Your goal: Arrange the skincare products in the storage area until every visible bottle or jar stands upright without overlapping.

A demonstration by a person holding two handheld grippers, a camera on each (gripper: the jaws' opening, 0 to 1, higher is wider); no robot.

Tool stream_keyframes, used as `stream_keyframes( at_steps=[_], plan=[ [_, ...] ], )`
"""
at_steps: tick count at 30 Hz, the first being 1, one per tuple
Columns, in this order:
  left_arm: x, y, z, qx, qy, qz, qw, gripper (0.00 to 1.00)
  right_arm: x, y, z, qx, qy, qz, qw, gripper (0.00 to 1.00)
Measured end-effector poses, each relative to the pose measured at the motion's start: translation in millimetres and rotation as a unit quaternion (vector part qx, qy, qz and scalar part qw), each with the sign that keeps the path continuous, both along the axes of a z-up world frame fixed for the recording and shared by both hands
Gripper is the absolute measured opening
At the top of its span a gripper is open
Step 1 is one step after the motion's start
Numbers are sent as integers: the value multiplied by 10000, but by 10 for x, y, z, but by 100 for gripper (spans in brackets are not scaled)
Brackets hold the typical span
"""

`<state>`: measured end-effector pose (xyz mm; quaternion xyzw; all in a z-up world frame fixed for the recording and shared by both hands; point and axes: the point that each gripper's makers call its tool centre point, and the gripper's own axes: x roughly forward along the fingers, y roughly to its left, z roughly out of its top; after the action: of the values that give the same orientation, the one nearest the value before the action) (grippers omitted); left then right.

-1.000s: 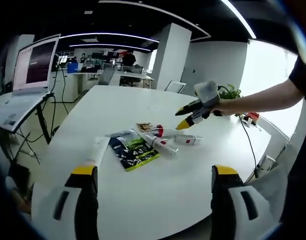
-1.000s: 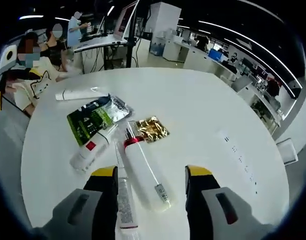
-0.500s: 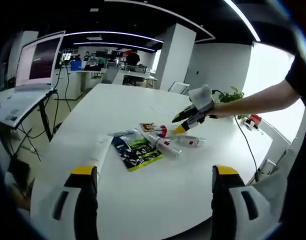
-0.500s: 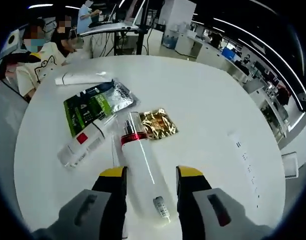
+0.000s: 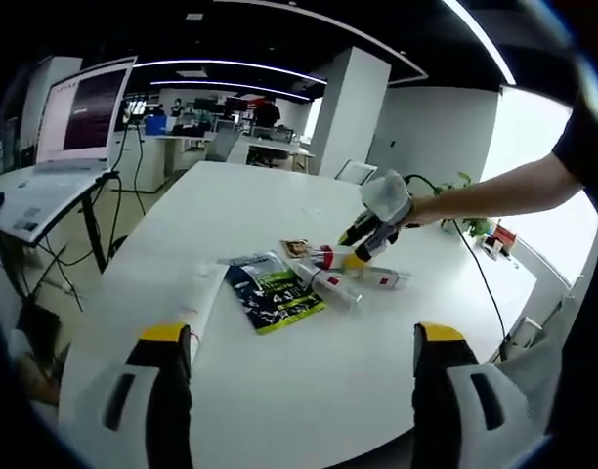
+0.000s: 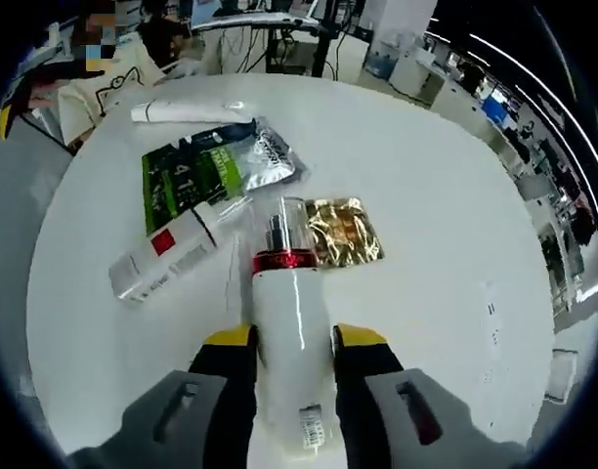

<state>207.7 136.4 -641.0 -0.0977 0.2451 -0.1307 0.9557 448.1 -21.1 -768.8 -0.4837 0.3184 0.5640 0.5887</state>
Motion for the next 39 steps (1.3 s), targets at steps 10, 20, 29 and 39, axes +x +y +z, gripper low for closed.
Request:
stream_keyframes(
  at_steps=[10,20,29,39],
  plan=[
    [10,21,-38,-4,41,4,10000,87,-27,4,-30,-468,577,-201,9970,31],
    [37,38,-79,7,83,10,10000,86,24,15,-83,-525,885,-253,9944,30],
    [48,26,-89,15,107,-34,9999,84,-31,-1,-39,-492,768,-238,9955,28],
    [44,21,-39,54,85,-102,9999,85,-62,0,47,-298,563,-199,9978,27]
  ],
)
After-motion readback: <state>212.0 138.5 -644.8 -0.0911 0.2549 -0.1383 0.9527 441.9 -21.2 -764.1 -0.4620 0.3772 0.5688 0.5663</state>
